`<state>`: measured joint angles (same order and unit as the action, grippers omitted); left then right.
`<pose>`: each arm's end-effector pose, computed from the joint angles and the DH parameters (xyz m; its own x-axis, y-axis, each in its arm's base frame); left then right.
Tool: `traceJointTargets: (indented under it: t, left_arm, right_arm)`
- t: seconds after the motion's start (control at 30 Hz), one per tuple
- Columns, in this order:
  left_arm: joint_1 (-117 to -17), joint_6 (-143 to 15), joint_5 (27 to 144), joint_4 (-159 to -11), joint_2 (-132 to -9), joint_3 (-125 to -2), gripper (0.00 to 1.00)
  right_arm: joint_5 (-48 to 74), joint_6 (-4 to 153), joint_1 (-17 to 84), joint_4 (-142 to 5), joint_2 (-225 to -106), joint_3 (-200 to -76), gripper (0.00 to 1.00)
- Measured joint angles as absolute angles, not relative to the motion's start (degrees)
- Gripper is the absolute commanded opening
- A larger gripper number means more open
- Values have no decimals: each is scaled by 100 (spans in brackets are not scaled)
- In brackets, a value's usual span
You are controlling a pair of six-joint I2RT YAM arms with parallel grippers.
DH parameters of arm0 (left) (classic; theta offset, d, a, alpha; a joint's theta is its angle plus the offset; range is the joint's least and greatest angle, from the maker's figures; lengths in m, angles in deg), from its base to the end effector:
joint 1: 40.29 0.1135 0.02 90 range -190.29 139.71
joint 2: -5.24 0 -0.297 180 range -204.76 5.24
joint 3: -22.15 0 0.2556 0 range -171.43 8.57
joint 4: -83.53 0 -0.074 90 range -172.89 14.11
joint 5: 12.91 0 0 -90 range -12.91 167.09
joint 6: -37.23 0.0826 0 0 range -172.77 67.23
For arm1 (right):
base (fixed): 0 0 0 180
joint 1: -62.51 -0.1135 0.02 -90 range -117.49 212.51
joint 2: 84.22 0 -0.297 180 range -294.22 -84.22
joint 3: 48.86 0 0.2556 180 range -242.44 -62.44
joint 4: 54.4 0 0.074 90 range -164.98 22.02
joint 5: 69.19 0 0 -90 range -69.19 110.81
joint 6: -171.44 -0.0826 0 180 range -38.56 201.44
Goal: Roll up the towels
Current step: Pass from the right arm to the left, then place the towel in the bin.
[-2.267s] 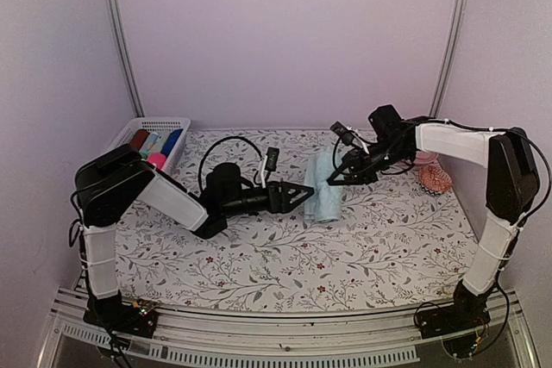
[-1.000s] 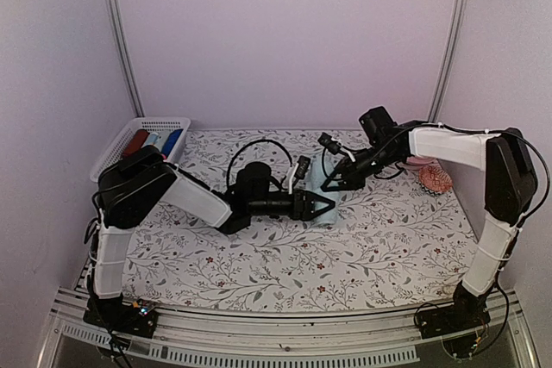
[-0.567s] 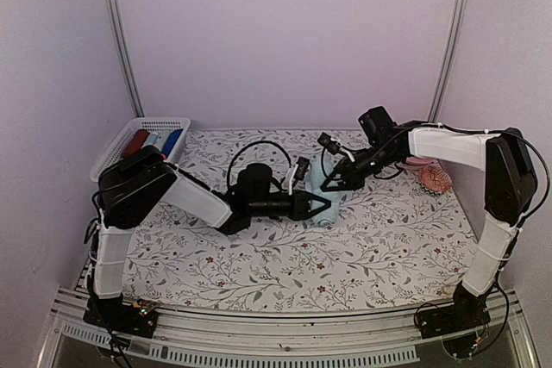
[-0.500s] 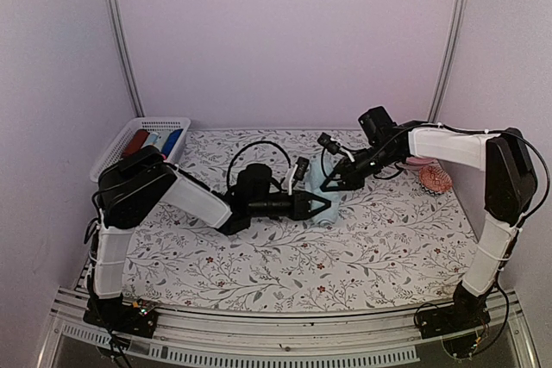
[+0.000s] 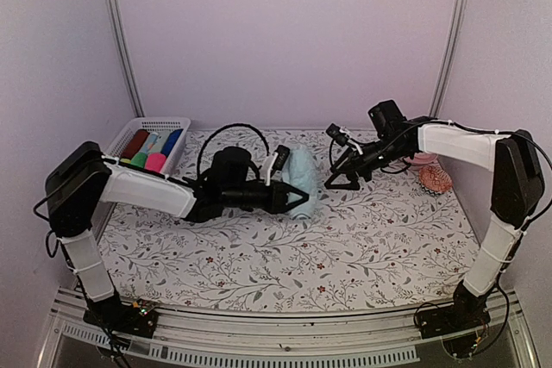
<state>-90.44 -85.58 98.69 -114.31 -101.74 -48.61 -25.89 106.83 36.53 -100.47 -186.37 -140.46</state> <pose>0.2689 -0.3696 0.1990 -0.6779 0.0260 -0.7347 0.6786 0.4065 -0.6118 0.3383 0.2317 0.2480 -0.3950 -0.5196 -0.7576 -0.9185 0.2417 0.3131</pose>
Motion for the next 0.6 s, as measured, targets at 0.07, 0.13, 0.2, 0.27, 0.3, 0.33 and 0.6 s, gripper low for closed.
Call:
traceJointTargets:
  t: [0.07, 0.13, 0.2, 0.27, 0.3, 0.33, 0.6]
  left_arm:
    - [-8886, -8272, 9725, -10762, -9674, -4861, 0]
    - [-8618, -7995, 9605, -10111, -9217, -4861, 0]
    - [-8264, -7717, 9482, -9475, -8821, -4861, 0]
    - [-7861, -7426, 9353, -8837, -8480, -4870, 0]
    - [-7627, -7247, 9268, -8465, -8308, -4905, 0]
    - [-7389, -7077, 9207, -8083, -8174, -4993, 0]
    - [-5477, -5776, 8984, -5569, -8028, -6551, 0]
  right_arm:
    - [-2458, 10696, 3734, -10047, -18593, -14046, 99]
    - [-2303, 10715, 3786, -10045, -18580, -14046, 99]
    - [-2156, 10724, 3808, -10049, -18580, -14043, 99]
    - [-2062, 10742, 3810, -10047, -18580, -14046, 99]
    - [-2001, 10744, 3810, -10047, -18580, -14046, 99]
    - [-1966, 10744, 3810, -10049, -18580, -14043, 99]
    - [-1719, 10790, 3810, -10049, -18580, -14043, 99]
